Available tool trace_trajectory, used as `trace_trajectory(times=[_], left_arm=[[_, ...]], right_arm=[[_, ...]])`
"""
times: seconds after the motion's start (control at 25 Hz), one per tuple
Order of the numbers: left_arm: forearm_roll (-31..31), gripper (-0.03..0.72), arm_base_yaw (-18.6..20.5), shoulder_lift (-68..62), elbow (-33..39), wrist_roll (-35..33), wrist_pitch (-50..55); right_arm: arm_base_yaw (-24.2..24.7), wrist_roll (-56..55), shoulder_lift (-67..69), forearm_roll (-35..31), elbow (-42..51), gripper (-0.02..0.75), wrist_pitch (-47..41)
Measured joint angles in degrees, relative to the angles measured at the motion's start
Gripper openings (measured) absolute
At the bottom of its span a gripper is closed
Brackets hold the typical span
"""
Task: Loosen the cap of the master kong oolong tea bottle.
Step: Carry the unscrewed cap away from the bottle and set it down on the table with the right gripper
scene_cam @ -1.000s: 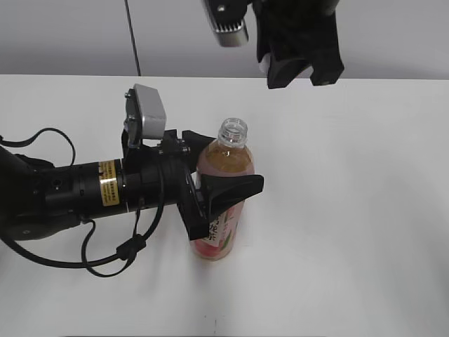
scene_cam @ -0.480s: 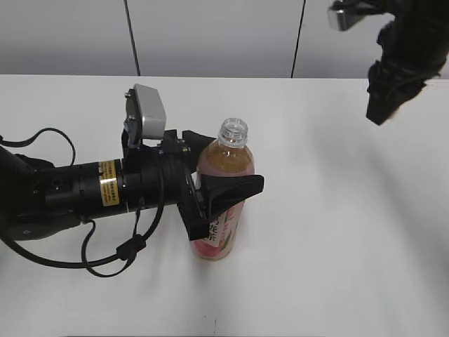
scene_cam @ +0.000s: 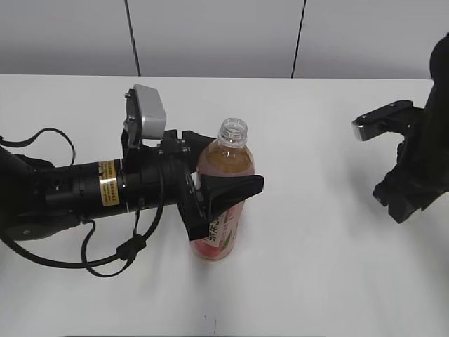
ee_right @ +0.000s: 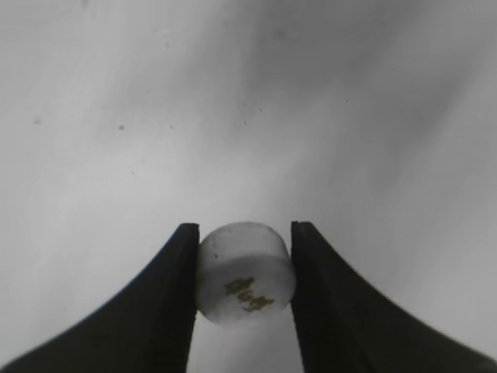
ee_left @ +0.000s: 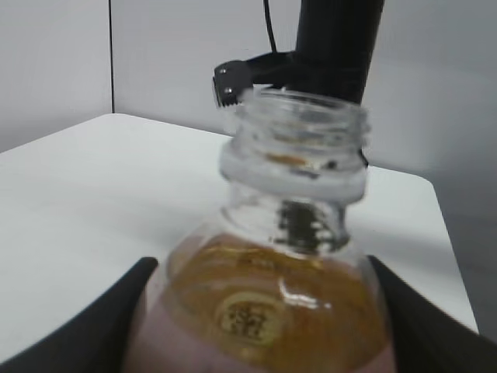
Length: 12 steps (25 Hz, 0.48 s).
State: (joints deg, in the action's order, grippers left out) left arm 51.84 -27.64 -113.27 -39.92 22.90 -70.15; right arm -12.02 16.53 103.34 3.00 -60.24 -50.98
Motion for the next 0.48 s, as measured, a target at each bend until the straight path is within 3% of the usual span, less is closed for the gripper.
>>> trace_trajectory(times=[0.32,0.48], left_arm=[[0.0,0.458,0.0,0.0,0.0,0.0,0.0],[0.0,0.458,0.0,0.0,0.0,0.0,0.0]], right_arm=[[0.0,-1.9,0.0,-3.3,5.0,0.297,9.6],[0.0,-2.0,0.5,-3.8,5.0,0.504,10.7]])
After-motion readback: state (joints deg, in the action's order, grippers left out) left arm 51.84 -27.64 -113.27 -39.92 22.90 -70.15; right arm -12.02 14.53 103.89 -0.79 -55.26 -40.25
